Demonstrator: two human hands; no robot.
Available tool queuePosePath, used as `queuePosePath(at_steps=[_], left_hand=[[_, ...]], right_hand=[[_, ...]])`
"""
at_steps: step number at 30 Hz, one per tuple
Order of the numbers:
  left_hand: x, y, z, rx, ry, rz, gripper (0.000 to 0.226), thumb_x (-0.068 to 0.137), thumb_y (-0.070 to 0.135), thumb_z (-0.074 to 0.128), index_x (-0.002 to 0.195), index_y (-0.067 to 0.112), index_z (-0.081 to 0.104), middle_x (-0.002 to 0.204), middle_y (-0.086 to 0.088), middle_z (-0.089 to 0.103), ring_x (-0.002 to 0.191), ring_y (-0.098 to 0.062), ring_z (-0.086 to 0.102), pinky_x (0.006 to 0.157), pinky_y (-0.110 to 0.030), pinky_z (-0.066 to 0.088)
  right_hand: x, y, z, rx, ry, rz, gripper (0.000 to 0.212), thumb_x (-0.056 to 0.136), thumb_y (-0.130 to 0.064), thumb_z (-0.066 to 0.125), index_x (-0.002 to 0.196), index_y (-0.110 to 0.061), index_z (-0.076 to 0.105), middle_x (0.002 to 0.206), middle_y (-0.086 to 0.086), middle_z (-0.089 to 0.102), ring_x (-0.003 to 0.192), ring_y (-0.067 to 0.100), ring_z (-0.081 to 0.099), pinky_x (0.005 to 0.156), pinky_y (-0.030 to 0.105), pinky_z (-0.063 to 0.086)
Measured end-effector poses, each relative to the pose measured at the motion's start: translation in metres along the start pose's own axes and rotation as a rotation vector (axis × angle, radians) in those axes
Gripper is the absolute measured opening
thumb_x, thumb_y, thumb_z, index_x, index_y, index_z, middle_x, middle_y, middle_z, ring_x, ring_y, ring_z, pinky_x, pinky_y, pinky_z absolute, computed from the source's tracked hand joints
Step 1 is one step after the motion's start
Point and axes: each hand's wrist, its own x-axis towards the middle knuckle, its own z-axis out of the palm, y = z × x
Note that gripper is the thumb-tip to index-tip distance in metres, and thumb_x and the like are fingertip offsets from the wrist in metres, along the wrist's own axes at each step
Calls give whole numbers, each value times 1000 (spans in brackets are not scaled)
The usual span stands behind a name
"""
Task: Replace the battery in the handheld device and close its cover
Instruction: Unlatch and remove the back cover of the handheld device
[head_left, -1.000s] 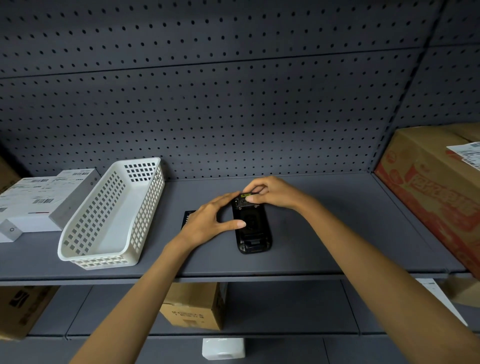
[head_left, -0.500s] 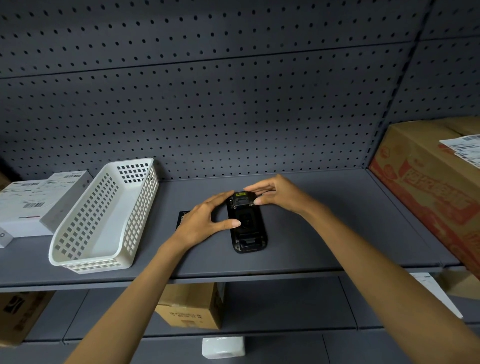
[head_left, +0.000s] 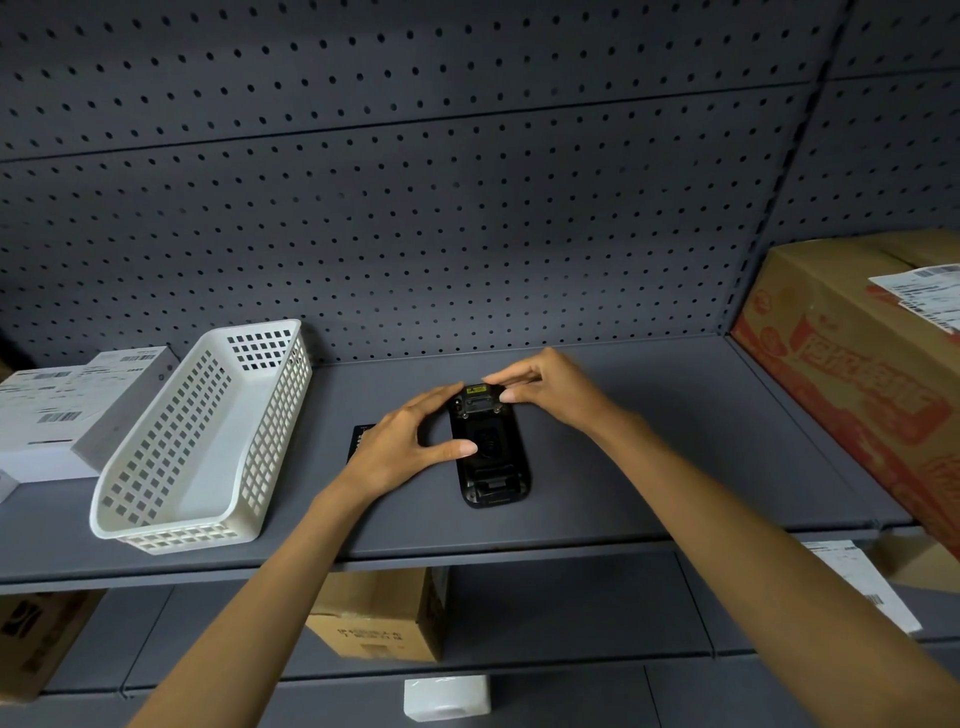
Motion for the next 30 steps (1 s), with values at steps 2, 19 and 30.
queuePosePath(at_steps=[2, 19, 30], left_hand=[[0, -1, 0, -7, -7, -1, 94, 67, 77, 59, 149, 40, 33, 155, 13, 39, 142, -8, 36, 114, -34, 34], [1, 1, 0, 6, 12, 20, 88, 73, 65, 64, 150, 36, 34, 155, 13, 39, 142, -7, 36, 107, -24, 30], [0, 2, 0, -2, 28, 26, 85, 75, 60, 66, 150, 36, 34, 154, 14, 39, 139, -3, 36, 105, -22, 30]], right_hand=[[1, -2, -2, -8, -14, 1, 33, 82, 0, 74, 115, -8, 74, 113, 8, 75, 106, 13, 70, 99, 26, 52], [-2, -8, -6, 1, -70, 22, 39, 83, 1, 74, 120, -6, 70, 119, 10, 72, 109, 13, 69, 98, 22, 52], [-8, -9, -6, 26, -91, 87, 43, 86, -1, 71, 127, -12, 67, 126, 4, 69, 117, 12, 63, 102, 22, 47]])
